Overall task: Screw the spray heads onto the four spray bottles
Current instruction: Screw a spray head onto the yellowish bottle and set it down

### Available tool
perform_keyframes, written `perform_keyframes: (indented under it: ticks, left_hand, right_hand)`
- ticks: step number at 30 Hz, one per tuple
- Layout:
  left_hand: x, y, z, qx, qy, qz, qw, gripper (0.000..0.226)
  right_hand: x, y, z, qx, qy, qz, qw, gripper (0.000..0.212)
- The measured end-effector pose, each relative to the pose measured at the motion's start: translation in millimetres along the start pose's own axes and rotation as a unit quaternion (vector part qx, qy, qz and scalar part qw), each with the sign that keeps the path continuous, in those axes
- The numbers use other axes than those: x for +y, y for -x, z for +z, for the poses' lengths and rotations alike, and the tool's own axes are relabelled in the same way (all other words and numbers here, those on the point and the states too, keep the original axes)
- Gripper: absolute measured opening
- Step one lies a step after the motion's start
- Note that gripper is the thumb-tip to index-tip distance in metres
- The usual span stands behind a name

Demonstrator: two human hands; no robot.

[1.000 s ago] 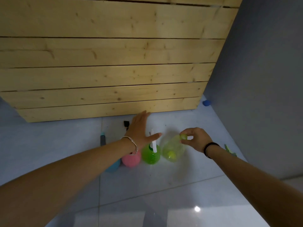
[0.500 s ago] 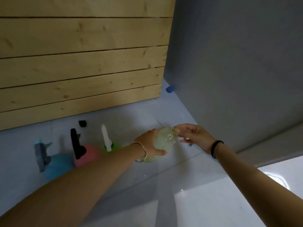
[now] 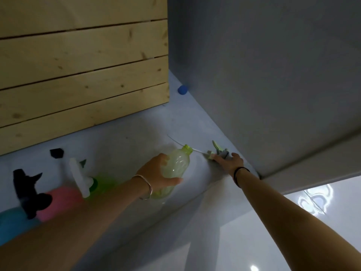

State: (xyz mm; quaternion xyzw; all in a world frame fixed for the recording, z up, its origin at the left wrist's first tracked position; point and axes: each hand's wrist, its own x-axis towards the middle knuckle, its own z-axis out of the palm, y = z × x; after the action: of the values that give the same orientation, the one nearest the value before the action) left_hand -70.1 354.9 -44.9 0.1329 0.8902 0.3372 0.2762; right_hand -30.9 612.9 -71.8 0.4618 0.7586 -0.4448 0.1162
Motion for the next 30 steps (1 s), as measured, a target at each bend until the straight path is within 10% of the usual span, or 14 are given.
perform_keyframes:
  ticks: [12, 30]
  left_hand:
    - [-5, -16, -8, 0.024, 0.032, 0.024, 0.999, 0.075]
    - [23, 25, -48, 0.031, 0.017, 0.046, 0.998, 0.073]
  right_hand:
    - [-8, -32, 23, 0.044, -0.093, 0.121, 0.987, 0.104]
    - [-30, 42, 17, -0.091, -0.202, -0.036, 0.974, 0.036]
